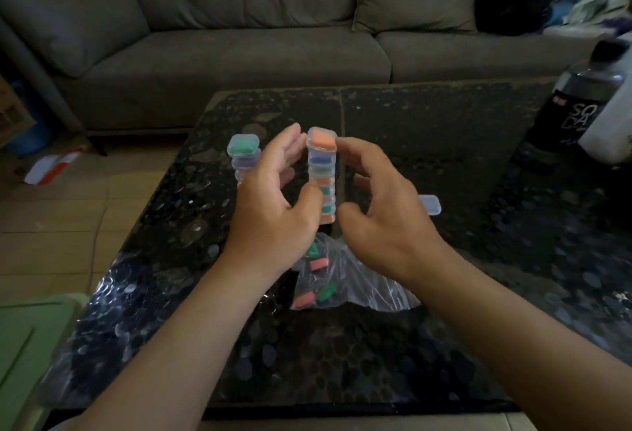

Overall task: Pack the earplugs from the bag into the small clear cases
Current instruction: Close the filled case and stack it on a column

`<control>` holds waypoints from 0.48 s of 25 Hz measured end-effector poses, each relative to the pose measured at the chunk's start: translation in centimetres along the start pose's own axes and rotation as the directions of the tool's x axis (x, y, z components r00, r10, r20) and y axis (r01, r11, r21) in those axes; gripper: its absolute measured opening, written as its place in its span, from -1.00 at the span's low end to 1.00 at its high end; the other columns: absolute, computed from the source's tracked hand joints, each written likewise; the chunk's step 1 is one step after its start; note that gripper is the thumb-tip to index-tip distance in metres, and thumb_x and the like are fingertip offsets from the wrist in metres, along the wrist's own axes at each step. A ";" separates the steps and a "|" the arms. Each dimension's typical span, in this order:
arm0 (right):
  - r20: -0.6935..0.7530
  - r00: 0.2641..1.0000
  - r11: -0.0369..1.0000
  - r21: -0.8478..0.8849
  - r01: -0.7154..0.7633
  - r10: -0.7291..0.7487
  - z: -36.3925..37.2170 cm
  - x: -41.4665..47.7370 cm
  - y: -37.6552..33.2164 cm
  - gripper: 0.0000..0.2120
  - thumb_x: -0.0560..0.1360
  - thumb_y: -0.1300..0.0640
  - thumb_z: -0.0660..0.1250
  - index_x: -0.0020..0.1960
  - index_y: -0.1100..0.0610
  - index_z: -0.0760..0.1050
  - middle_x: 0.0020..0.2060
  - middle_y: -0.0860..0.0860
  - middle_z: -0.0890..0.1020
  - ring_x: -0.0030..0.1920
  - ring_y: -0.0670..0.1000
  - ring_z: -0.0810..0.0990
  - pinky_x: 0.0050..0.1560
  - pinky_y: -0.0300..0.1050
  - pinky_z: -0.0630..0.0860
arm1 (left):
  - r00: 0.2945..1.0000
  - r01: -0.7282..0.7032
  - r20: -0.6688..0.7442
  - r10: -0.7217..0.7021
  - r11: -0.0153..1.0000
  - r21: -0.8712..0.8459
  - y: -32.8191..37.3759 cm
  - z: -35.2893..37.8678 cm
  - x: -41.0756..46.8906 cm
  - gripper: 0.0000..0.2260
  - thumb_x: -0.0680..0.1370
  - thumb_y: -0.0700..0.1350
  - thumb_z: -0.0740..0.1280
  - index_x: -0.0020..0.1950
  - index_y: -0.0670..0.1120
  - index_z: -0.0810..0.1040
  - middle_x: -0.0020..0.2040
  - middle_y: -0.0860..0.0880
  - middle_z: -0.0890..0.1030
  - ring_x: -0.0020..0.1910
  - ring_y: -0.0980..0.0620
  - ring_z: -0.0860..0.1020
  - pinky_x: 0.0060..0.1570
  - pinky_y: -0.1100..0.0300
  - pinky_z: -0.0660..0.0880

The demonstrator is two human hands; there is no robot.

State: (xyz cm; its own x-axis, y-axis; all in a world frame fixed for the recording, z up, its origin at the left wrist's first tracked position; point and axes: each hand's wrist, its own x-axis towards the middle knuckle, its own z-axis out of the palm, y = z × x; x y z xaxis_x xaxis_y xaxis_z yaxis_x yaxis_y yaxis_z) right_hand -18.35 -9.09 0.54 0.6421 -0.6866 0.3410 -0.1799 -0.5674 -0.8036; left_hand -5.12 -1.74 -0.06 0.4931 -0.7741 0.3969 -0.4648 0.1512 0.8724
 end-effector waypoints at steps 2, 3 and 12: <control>0.050 0.998 0.999 -0.002 -0.040 0.040 0.1 0.6 0.5 -0.33 0.50 0.31 0.32 0.51 -0.11 0.23 0.25 -0.31 0.46 0.17 -0.46 0.41 0.02 -0.64 0.32 | 1.000 0.009 0.005 -0.010 1.000 0.030 -0.5 0.3 0.5 -0.41 0.59 -0.23 0.35 0.61 -0.02 0.29 0.47 0.14 0.46 0.48 0.26 0.39 0.50 0.17 0.35; 0.059 0.997 0.998 -0.008 -0.054 0.055 0.1 0.8 0.8 -0.29 0.48 0.30 0.32 0.53 -0.12 0.20 0.30 -0.27 0.45 0.18 -0.46 0.39 0.02 -0.65 0.30 | 1.000 0.018 0.009 -0.019 0.999 0.041 -0.7 0.5 0.7 -0.40 0.59 -0.25 0.36 0.61 -0.02 0.28 0.50 0.12 0.45 0.49 0.25 0.38 0.51 0.15 0.34; 0.059 0.997 0.999 -0.007 -0.051 0.051 0.4 1.0 1.8 -0.29 0.46 0.31 0.31 0.52 -0.12 0.21 0.39 -0.20 0.44 0.36 -0.26 0.39 0.18 -0.44 0.33 | 0.999 0.048 0.014 -0.049 0.998 0.050 -1.5 0.7 1.0 -0.43 0.58 -0.30 0.35 0.56 0.02 0.34 0.43 0.17 0.48 0.45 0.26 0.42 0.49 0.17 0.37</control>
State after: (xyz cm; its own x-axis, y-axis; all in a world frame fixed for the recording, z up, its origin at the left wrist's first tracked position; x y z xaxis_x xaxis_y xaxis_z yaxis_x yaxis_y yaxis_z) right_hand -17.76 -10.66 -0.76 0.6752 -0.6866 0.2696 -0.2179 -0.5348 -0.8164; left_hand -4.52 -3.15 -1.16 0.5054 -0.7889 0.3497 -0.4767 0.0825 0.8752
